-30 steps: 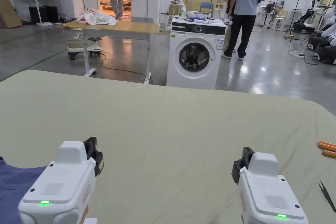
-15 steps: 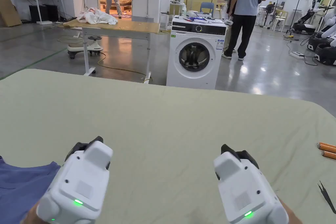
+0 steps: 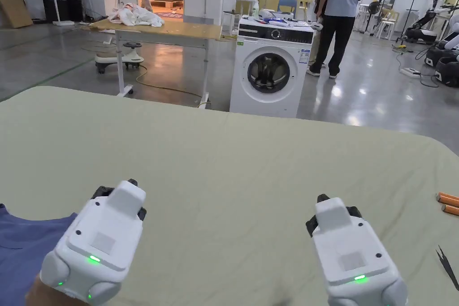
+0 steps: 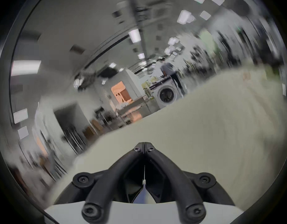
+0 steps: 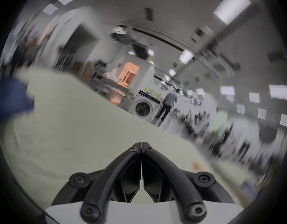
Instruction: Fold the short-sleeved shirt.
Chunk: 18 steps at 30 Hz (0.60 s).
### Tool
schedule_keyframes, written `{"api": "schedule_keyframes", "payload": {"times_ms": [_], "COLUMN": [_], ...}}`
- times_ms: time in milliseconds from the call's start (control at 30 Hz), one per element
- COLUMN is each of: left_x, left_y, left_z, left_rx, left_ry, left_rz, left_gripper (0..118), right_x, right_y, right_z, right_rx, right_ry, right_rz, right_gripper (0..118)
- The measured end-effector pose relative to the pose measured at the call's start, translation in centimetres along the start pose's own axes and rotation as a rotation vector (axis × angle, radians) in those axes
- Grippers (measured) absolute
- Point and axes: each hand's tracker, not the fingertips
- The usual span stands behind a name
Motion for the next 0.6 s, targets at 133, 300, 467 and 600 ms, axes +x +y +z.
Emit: {"api": "schedule_keyframes", "payload": {"times_ms": [133,300,467,600], "left_x": [-2.0,-2.3,-3.0,-4.2], "left_y": [-2.2,-2.9,-2.5,-2.9], "left_z": [-0.9,-0.8,-1.1,-0.6], "left_rx": [0.048,0.088,0.081,0.032], "left_ry": [0.021,0.001,-0.006,-0.018], "left_rz": [0.465,0.598,0.572,0.523], "left_gripper": [0,0,0,0], "right_x": [1.4,1.2,0.7,0.2], "right_y": [-1.3,-1.8,-1.3,-0.9], "right_z": [-0.8,-0.3,0.4,0.6], "right_rx": [-0.033,0.014,0.028,0.032], "right_ry": [-0.034,-0.081,-0.102,-0.088], "right_rz": [-0.374,-0.437,-0.439,-0.399], "right_gripper": [0,0,0,0]}}
